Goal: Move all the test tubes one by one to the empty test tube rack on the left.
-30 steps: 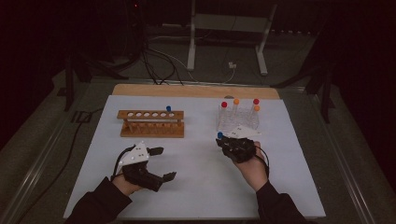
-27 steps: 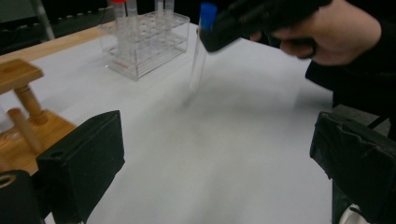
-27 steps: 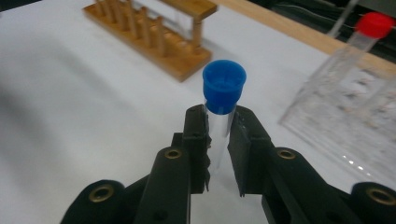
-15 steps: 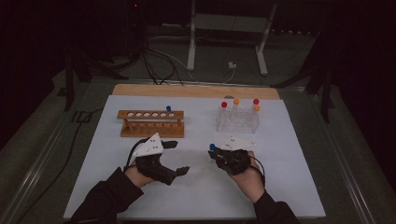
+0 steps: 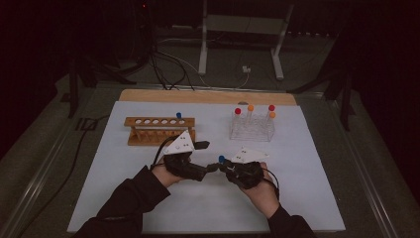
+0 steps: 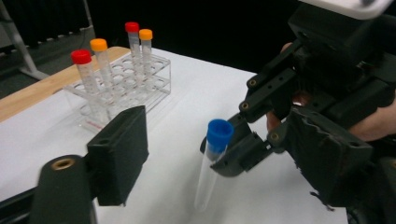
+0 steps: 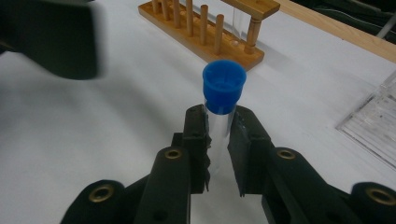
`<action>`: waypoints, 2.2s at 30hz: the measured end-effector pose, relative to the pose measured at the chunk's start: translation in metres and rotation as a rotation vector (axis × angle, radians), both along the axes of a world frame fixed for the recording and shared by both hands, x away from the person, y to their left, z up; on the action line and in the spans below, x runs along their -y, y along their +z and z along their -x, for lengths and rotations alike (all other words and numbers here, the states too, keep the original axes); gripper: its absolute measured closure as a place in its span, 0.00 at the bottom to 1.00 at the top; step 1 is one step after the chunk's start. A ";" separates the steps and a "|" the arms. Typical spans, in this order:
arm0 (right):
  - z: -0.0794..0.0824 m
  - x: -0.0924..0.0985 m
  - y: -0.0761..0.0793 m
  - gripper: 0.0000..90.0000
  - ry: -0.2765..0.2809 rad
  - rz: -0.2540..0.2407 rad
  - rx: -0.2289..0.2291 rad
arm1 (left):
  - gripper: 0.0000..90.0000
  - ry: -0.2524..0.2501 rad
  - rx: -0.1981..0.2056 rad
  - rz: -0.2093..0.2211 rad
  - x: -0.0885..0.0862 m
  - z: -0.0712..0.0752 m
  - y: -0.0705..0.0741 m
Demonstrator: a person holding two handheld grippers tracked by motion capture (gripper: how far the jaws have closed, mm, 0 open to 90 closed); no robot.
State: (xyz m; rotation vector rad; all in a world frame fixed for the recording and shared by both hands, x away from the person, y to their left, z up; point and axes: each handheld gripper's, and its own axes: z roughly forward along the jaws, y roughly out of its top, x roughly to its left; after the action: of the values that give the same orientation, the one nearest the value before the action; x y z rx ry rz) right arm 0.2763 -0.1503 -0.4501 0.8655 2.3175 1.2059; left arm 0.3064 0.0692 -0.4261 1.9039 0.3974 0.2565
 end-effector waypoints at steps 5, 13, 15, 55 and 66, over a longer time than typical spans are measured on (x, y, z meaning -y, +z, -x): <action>0.000 0.000 0.000 0.86 0.001 -0.006 -0.001 | 0.42 -0.002 0.007 -0.005 0.007 -0.003 -0.003; 0.001 0.001 0.001 0.86 -0.003 -0.008 0.001 | 0.64 -0.014 0.025 -0.042 0.018 -0.005 -0.009; 0.000 0.001 0.001 0.86 -0.003 -0.008 0.003 | 0.69 -0.017 0.025 -0.049 0.019 -0.005 -0.010; -0.002 0.012 0.010 0.16 -0.104 -0.135 0.028 | 0.86 0.098 0.058 -0.120 -0.038 -0.014 0.015; -0.001 0.010 0.009 0.01 -0.071 -0.134 0.019 | 0.86 0.196 0.081 -0.109 -0.071 -0.027 0.028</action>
State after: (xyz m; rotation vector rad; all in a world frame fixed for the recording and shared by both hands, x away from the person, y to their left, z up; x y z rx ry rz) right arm 0.2777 -0.1604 -0.4411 0.9689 2.1917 1.3445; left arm 0.3333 0.1402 -0.3980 1.9550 0.5248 0.4922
